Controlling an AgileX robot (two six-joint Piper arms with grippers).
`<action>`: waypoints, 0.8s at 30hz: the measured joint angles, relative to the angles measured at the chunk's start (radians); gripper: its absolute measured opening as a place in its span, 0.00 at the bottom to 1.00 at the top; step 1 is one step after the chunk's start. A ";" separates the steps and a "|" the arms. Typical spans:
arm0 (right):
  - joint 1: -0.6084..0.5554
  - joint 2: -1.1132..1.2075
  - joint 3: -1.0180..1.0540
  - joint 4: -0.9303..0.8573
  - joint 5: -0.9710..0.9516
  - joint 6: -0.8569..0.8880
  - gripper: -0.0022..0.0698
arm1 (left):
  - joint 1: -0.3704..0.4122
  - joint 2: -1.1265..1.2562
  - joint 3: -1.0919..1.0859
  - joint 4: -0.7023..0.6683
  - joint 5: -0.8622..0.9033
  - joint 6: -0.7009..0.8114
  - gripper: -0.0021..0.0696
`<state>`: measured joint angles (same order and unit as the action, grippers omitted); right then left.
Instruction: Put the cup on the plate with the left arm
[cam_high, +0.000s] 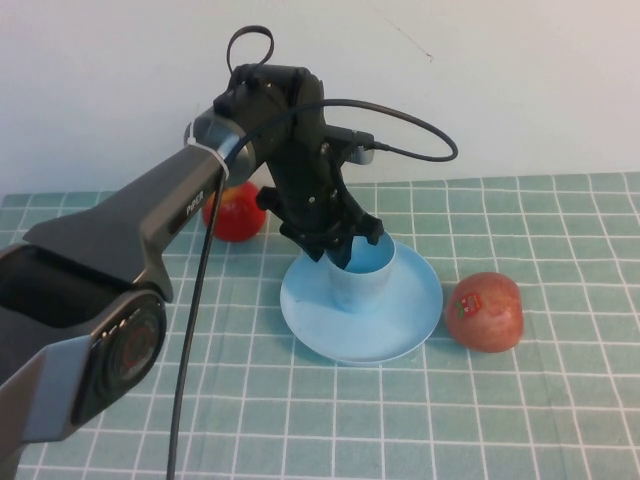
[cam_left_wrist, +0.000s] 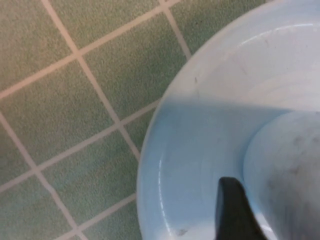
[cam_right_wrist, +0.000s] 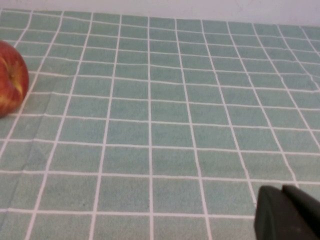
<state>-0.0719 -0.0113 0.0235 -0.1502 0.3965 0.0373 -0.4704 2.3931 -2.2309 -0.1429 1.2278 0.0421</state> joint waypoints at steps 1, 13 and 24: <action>0.000 0.000 0.000 0.000 0.000 0.000 0.03 | 0.000 -0.005 0.000 0.000 0.000 -0.005 0.43; 0.000 0.000 0.000 0.000 0.000 0.000 0.03 | 0.000 -0.262 -0.086 -0.012 0.014 -0.028 0.38; 0.000 0.000 0.000 0.000 0.000 0.000 0.03 | -0.134 -0.756 0.089 0.033 0.027 -0.027 0.04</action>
<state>-0.0719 -0.0113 0.0235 -0.1502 0.3965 0.0373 -0.6043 1.6368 -2.1418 -0.1096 1.2548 0.0146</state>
